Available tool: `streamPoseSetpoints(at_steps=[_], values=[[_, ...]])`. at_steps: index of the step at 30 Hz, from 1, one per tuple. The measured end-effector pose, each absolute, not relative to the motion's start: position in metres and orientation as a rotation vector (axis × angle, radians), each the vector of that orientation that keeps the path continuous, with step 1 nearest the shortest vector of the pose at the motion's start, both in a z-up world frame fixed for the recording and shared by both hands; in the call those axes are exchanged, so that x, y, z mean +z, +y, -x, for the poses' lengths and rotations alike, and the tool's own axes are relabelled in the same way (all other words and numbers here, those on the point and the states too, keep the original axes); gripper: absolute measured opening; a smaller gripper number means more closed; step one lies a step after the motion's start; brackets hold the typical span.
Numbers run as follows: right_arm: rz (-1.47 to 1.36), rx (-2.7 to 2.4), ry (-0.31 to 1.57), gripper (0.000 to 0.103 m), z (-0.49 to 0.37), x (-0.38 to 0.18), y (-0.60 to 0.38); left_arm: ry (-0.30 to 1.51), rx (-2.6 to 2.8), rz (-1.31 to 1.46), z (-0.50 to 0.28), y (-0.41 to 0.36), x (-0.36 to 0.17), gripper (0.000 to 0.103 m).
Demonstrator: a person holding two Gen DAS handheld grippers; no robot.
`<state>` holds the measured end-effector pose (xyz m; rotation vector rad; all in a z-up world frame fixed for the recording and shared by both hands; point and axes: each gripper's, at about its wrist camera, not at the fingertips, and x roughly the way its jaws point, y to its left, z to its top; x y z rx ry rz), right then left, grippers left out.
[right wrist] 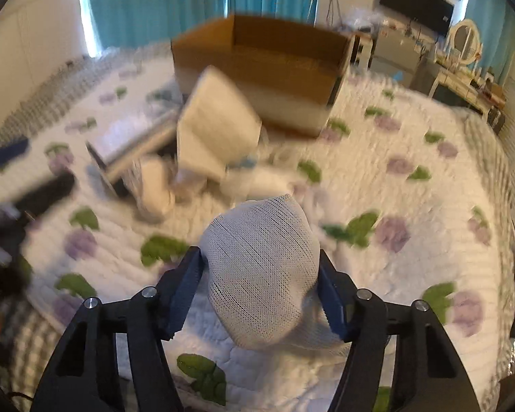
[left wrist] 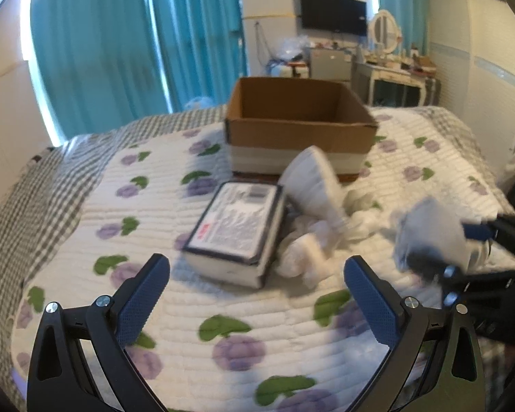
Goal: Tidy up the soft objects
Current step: 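Grasp the white sock with the right tool while the left tool grasps the white mask, then carry the sock and mask over the box and release both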
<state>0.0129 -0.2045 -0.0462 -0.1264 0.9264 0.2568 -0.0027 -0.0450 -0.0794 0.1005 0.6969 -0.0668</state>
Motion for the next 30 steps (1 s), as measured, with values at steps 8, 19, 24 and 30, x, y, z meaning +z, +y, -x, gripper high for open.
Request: streamPoseSetpoints(at_steps=[8, 19, 24, 30], values=[[0.116, 0.227, 0.793, 0.064, -0.041, 0.011, -0.240, 0.691, -0.149, -0.110, -0.036, -0.083, -0.075, 0.091], [0.121, 0.249, 0.793, 0.064, -0.089, 0.002, -0.260, 0.808, -0.183, -0.154, -0.105, -0.106, -0.108, 0.012], [0.110, 0.270, 0.795, 0.064, -0.092, -0.001, -0.261, 0.795, -0.183, -0.144, -0.102, -0.102, -0.099, 0.005], [0.128, 0.264, 0.747, 0.064, -0.087, 0.024, -0.259, 0.713, -0.190, -0.168, -0.084, -0.101, -0.056, 0.004]])
